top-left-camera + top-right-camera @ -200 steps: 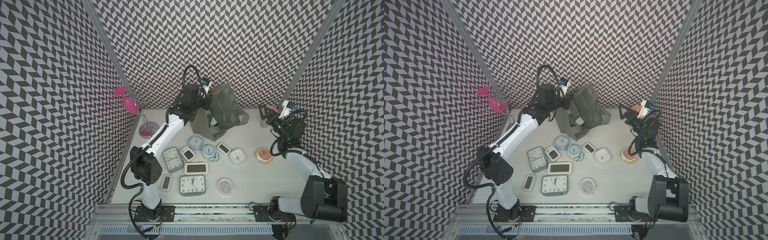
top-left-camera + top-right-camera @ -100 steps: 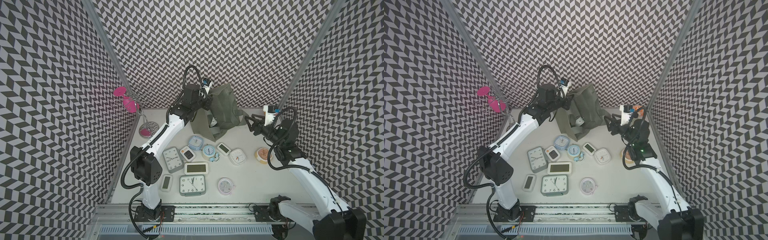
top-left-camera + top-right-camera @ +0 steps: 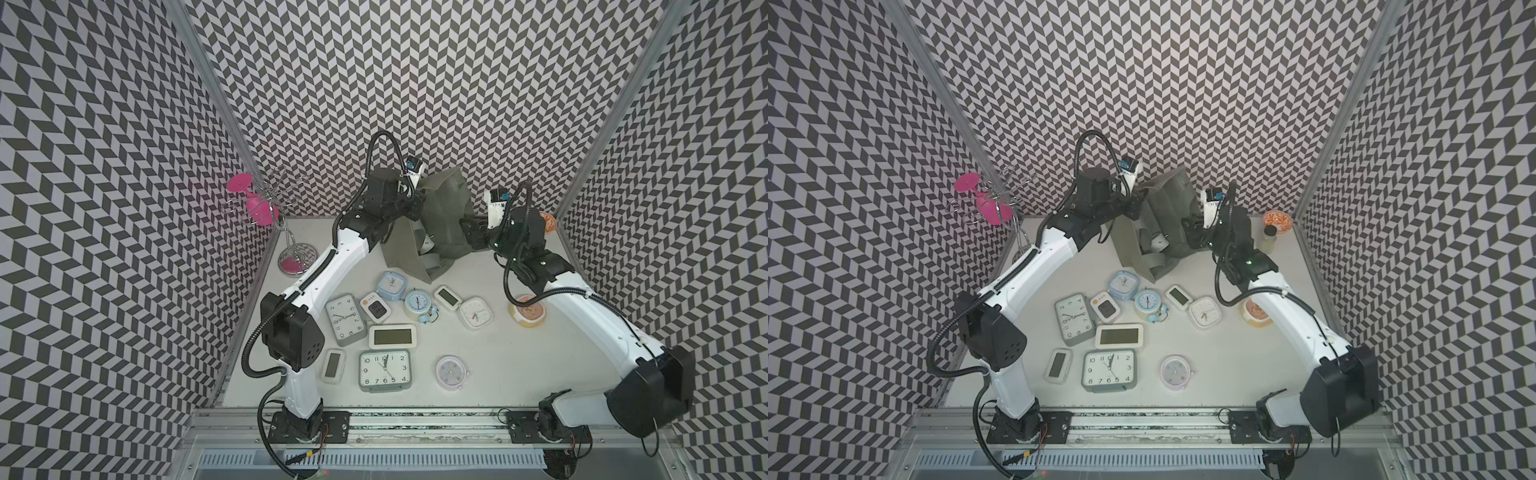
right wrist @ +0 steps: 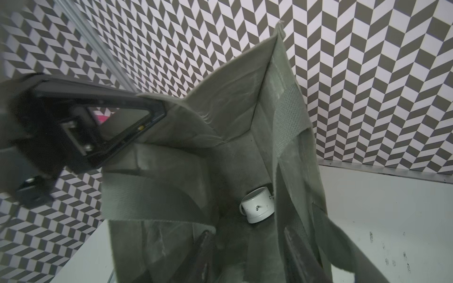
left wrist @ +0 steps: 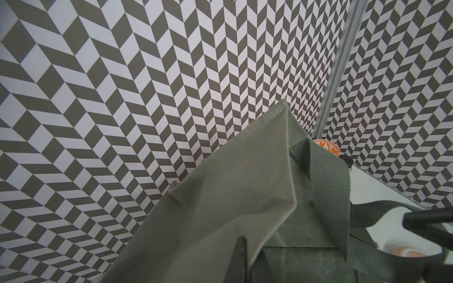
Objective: Put the alarm clock into the canvas bag
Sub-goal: Adjust the canvas bag at the center of the board.
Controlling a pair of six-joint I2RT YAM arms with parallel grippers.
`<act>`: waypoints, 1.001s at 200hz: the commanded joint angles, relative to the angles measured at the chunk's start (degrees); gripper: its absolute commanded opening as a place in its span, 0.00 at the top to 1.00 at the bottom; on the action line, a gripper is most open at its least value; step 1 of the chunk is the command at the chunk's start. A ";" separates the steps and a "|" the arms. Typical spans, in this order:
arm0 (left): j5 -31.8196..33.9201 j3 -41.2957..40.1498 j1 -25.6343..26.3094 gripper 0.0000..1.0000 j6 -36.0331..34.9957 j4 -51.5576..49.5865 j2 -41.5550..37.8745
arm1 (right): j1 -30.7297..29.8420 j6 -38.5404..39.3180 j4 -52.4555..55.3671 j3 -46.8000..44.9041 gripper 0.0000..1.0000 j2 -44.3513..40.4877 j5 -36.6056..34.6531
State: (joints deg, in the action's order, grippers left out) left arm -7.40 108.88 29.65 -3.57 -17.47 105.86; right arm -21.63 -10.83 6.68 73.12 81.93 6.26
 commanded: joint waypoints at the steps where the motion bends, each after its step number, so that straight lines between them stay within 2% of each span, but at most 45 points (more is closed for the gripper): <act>1: -0.78 1.60 0.26 1.00 -0.64 -0.28 0.32 | -0.34 -1.44 0.77 3.56 0.54 2.66 -2.11; 87: -1.17 1.29 0.28 1.00 -0.53 -0.19 0.31 | -0.39 -2.71 3.21 11.66 0.51 11.10 -6.37; 116: -1.14 0.94 0.24 1.00 -0.53 -0.02 0.07 | -0.40 -2.79 3.43 13.14 0.54 12.87 -7.19; 132: -1.23 0.81 0.25 1.00 -0.55 0.15 0.00 | -0.36 -2.73 3.18 13.58 0.61 13.51 -7.23; 161: -0.87 0.72 0.25 1.00 -0.73 0.07 -0.13 | -0.34 -2.47 2.82 13.31 0.79 12.51 -5.86; 182: 0.13 0.72 0.27 1.00 -0.96 0.07 -0.12 | -0.12 -2.27 2.46 11.78 0.90 9.30 -3.83; 187: 0.42 0.72 0.23 1.00 -1.07 -0.01 -0.03 | 0.12 -2.18 2.44 11.30 0.96 8.27 -2.94; 200: 1.21 0.72 0.10 1.00 -1.35 -0.10 -0.04 | 0.91 -2.24 2.37 9.96 1.00 5.54 -1.34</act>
State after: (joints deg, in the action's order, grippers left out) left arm -7.53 108.88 29.65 -4.01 -17.54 105.86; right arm -21.56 -12.91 11.53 84.66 93.95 1.74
